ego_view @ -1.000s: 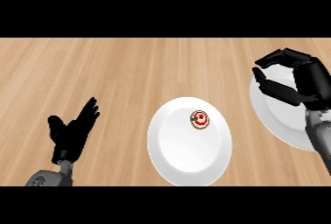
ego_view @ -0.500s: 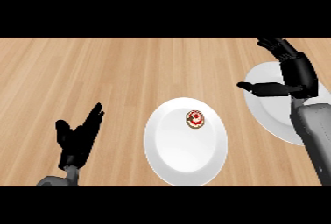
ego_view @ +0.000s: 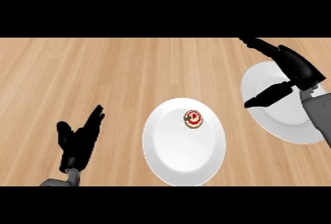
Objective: Pick the cupcake from the plate and place it in the plate
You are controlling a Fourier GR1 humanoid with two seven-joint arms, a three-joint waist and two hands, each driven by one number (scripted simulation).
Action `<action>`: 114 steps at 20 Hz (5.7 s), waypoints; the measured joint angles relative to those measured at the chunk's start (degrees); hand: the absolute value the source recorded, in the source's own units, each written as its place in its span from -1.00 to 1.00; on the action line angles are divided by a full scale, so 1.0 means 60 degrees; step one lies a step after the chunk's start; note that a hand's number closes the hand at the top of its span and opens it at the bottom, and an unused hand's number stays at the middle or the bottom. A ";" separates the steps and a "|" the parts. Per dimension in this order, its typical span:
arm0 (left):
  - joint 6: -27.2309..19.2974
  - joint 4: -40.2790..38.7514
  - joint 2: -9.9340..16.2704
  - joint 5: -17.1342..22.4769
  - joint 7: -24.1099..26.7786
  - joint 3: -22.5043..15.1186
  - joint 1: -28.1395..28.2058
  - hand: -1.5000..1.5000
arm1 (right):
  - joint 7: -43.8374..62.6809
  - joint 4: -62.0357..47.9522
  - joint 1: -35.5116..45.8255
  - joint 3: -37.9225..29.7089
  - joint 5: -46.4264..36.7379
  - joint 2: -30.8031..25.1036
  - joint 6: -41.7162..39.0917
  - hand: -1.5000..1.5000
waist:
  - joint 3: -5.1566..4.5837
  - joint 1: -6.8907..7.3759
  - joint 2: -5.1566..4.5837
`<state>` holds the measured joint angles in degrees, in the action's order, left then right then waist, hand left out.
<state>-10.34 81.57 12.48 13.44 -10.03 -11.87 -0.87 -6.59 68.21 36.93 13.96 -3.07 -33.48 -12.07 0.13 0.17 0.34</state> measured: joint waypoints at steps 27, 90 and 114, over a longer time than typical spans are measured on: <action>0.0657 0.0318 -0.0228 -0.0330 -0.0328 0.0649 0.0259 0.00 | 0.4537 0.2377 -0.1122 0.1768 -0.3648 0.2937 -0.0978 -1.00 | 0.0001 0.0005 -0.0032; 0.1098 0.0489 -0.1035 -0.1184 -0.0392 0.1216 0.0446 0.00 | 0.9181 0.6421 -0.5330 0.2465 -1.1301 0.4957 0.7658 1.00 | 0.0014 -0.0078 -0.0029; 0.1289 0.0228 -0.1185 -0.1317 -0.0311 0.1267 0.0141 0.00 | 0.0956 -0.1873 -0.2181 -0.3619 -0.2657 0.1229 0.9675 1.00 | 0.0042 0.0199 -0.0100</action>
<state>-2.60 82.94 5.37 5.54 -11.90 -4.27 -0.02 -0.85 56.97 23.85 -7.75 -19.02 -26.11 45.97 0.38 1.36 -0.26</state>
